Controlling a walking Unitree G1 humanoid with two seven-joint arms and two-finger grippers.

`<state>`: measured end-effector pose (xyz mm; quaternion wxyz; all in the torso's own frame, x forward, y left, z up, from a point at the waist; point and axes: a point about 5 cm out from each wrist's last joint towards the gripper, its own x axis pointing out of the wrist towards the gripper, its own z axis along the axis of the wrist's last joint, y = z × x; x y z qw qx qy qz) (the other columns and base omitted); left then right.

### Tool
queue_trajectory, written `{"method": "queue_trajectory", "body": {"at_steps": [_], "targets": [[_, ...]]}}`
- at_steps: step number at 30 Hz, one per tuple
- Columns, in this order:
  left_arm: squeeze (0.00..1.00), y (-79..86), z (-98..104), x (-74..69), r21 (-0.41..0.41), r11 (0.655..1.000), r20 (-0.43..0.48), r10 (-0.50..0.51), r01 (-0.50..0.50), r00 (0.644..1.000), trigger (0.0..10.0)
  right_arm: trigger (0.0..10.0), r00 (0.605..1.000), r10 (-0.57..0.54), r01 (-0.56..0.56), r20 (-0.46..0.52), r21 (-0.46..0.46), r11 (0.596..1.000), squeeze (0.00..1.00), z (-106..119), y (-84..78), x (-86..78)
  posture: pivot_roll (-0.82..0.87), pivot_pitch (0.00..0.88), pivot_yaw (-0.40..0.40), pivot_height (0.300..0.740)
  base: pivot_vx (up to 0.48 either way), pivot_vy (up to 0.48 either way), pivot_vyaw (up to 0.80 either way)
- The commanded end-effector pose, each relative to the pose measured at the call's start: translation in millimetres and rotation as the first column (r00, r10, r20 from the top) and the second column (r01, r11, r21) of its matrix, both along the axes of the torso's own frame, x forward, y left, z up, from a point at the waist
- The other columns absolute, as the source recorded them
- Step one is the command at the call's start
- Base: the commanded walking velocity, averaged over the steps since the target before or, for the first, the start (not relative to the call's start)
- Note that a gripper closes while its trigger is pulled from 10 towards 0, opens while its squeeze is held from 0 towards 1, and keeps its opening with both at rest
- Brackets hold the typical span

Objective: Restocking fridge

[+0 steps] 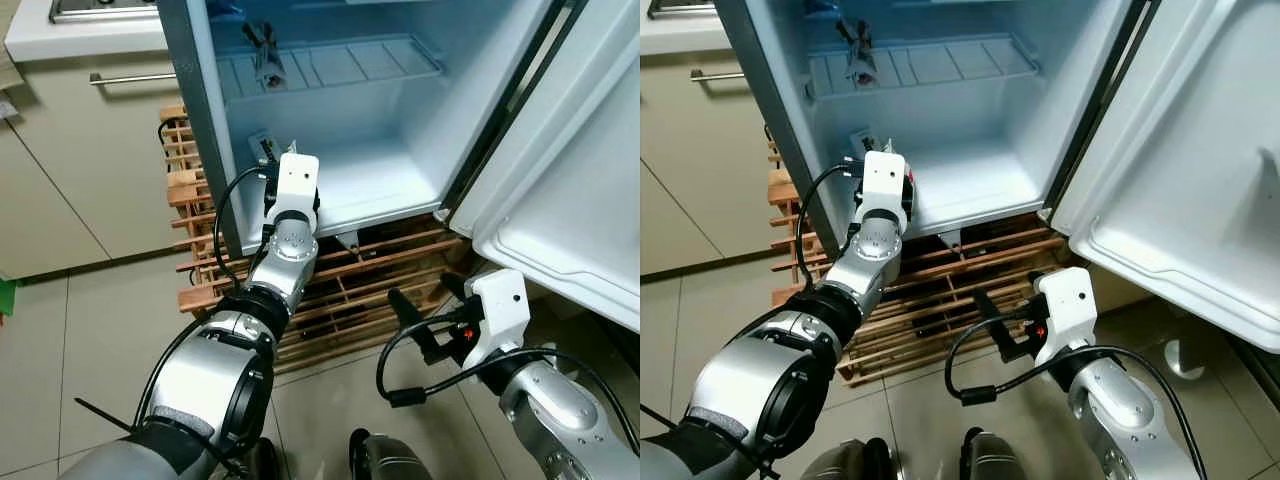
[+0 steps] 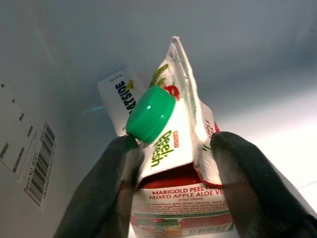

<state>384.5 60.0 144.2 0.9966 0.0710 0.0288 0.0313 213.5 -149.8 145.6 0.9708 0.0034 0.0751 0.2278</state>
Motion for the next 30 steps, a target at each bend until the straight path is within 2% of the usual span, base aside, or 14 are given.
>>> {"method": "queue_trajectory", "body": {"at_steps": [1, 9, 13, 20, 25, 30], "targets": [[0.0, -7.5, 8, 1.9, -0.018, 1.0, 0.018, -0.021, 0.022, 1.0, 0.0, 10.0, 0.999, -0.003, 0.002, 0.045, 0.017, 1.0, 0.0, 9, -3.8, 4.5, -0.35, 0.167, -0.055, 0.74, 0.0, 0.0, 0.0], [0.0, -12.3, 14, 3.1, -0.038, 0.998, 0.037, -0.041, 0.043, 0.998, 0.0, 10.0, 0.998, 0.012, -0.012, 0.056, 0.006, 1.0, 0.0, 14, -3.3, 6.7, -0.35, 0.167, -0.055, 0.74, 0.0, 0.0, 0.0], [0.0, -23.0, 26, 3.7, -0.082, 0.994, 0.081, -0.071, 0.078, 0.994, 0.0, 10.0, 0.999, 0.006, -0.006, 0.043, 0.0, 1.0, 0.0, 13, -3.4, 3.6, -0.35, 0.173, -0.046, 0.74, 0.0, 0.0, 0.0], [0.0, -39.5, 33, 2.0, -0.117, 0.984, 0.087, -0.122, 0.132, 0.989, 0.0, 10.0, 1.0, 0.006, -0.006, 0.03, 0.003, 1.0, 0.0, 11, 0.7, -1.4, -0.35, 0.175, -0.039, 0.74, 0.0, 0.0, 0.0], [0.0, -44.1, 39, 2.1, -0.102, 0.985, 0.107, -0.128, 0.138, 0.986, 0.0, 10.0, 1.0, 0.002, -0.002, 0.025, 0.004, 1.0, 0.0, 11, 2.1, -3.5, -0.36, 0.175, -0.032, 0.74, 0.0, 0.0, 0.0], [0.0, -45.3, 48, 3.2, -0.082, 0.987, 0.168, -0.121, 0.136, 0.978, 0.0, 10.0, 1.0, 0.002, -0.002, 0.03, -0.001, 1.0, 0.0, 13, 5.1, -8.5, -0.39, 0.186, -0.022, 0.74, 0.0, 0.0, 0.0]]}}
